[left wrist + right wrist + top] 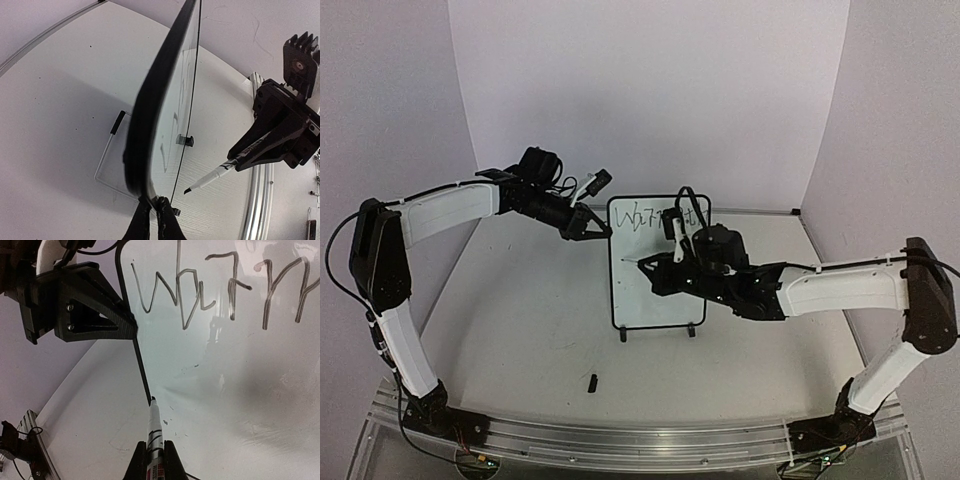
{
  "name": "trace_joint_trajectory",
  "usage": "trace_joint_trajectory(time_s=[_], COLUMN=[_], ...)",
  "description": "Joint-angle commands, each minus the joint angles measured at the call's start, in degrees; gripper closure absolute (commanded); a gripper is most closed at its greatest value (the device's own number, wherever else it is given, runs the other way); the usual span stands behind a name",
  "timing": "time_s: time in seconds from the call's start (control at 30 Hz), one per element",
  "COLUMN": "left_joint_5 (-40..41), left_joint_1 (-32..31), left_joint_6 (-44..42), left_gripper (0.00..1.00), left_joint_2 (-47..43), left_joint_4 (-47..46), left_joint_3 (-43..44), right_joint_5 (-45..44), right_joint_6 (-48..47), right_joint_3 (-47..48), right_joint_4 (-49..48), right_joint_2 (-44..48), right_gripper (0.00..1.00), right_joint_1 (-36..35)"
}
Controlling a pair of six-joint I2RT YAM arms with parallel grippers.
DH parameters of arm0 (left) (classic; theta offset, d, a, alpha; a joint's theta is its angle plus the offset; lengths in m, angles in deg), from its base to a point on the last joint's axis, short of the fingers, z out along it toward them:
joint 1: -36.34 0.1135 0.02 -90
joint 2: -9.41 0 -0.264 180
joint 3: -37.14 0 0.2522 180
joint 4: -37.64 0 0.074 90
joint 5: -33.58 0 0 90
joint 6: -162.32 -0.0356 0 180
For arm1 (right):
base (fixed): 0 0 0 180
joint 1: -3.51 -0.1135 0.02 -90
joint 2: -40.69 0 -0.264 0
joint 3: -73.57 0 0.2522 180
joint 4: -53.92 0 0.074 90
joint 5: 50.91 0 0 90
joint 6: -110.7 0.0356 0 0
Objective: Write a sentence on the whiteboard
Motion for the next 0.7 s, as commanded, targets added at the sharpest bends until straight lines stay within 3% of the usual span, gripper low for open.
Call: trace_joint_trajectory(time_s=[0.0, 0.3, 0.67], left_joint_5=[3.44, 3.78, 3.89], left_joint_1=[-0.49, -0.52, -0.5], left_joint_6=[-3.23, -3.23, -3.42], left_gripper=[1.0, 1.0, 1.0], left_joint_2=[-1.07, -1.13, -1.25], left_joint_4=[2.84, 2.91, 2.95], left_joint_3=[-1.24, -1.13, -1.06], right_joint_5=[-3.93, -4.37, -7.54], right_joint_6=[0.61, 0.77, 3.83], right_joint_3=[4.71, 7.87, 4.98], right_joint_4=[-3.09, -3.35, -1.95], right_joint_2=[-2.92, -6.47, -6.12], right_gripper=[1.0, 1.0, 1.0], right_joint_1=[-0.24, -0.25, -0.26])
